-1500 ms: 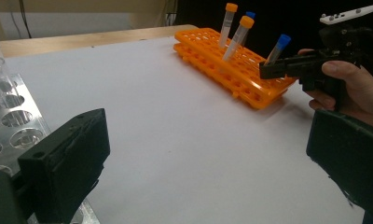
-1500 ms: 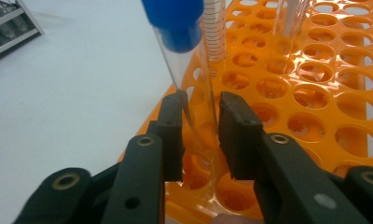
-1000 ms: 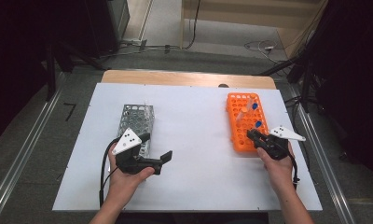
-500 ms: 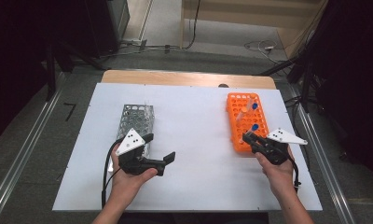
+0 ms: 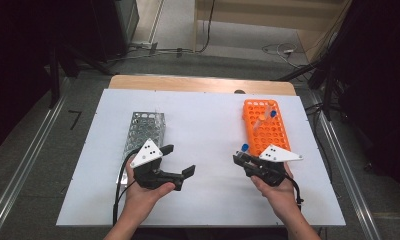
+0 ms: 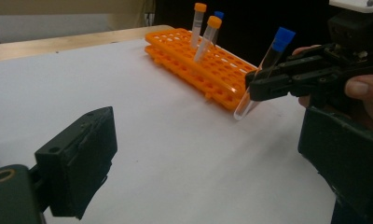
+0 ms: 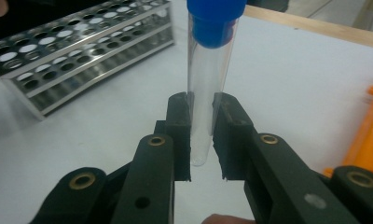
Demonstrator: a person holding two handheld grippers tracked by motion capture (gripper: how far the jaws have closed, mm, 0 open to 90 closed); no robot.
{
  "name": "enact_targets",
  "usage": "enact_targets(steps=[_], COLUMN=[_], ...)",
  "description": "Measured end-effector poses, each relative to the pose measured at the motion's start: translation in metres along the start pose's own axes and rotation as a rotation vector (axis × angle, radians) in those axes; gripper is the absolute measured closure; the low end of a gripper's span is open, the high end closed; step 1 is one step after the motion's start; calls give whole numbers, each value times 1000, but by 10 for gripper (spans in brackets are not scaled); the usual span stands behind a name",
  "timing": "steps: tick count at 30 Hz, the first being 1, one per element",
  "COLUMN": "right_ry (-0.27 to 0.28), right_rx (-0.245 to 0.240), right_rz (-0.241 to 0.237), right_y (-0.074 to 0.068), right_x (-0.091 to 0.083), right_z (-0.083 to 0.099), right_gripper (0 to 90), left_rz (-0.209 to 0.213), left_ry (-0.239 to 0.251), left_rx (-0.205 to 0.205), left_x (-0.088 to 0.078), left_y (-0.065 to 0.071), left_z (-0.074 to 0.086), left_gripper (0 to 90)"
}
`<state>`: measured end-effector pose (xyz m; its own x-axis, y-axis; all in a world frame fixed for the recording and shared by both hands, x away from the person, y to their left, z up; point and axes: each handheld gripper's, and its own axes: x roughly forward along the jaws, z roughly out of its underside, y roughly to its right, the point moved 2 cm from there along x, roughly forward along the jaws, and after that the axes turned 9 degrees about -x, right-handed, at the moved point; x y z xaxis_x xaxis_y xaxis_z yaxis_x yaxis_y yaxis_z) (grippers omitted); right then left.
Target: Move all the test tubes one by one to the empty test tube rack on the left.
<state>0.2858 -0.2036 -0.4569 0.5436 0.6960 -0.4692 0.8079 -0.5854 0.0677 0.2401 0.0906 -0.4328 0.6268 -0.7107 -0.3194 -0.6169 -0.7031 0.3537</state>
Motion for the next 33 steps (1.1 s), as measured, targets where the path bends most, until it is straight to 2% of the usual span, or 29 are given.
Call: enact_targets(steps=[1,2,3,6,8,9,11,14,17,23,27,28,33], right_ry=[0,0,-5,-10,-17,-17,-25,-28,-37,-44,-45,-49,-49], right_rx=[-8,-8,-15,-24,-36,-36,-50,-58,-78,-92,-110,-119,-132], right_rz=[-26,-26,-50,-68,-96,-96,-118,-131,-155,-183,-197,-203,-214], right_y=[-7,-7,-15,-21,-30,-30,-39,-45,-54,-64,-70,-73,-76], right_x=[3,3,7,10,14,14,17,19,22,24,24,24,25], right_z=[-2,-2,-4,-6,-7,-7,-9,-10,-12,-15,-17,-18,-19], right_gripper=[751,751,751,751,751,751,751,751,751,751,751,751,750], left_rz=[7,12,17,36,41,32,48,72,94,120,136,139,143], left_ry=[-4,-6,-9,-14,-16,-16,-26,-38,-43,-47,-62,-66,-69], left_rx=[4,7,14,25,38,52,56,63,69,98,111,117,123], left_x=[1,2,3,6,9,10,13,18,21,25,28,28,29], left_y=[1,3,5,10,14,16,20,25,29,35,39,39,41], left_z=[0,0,0,0,0,0,1,3,4,5,7,7,8], left_gripper=[74,74,100,134,218,218,315,348,426,515,595,638,700])
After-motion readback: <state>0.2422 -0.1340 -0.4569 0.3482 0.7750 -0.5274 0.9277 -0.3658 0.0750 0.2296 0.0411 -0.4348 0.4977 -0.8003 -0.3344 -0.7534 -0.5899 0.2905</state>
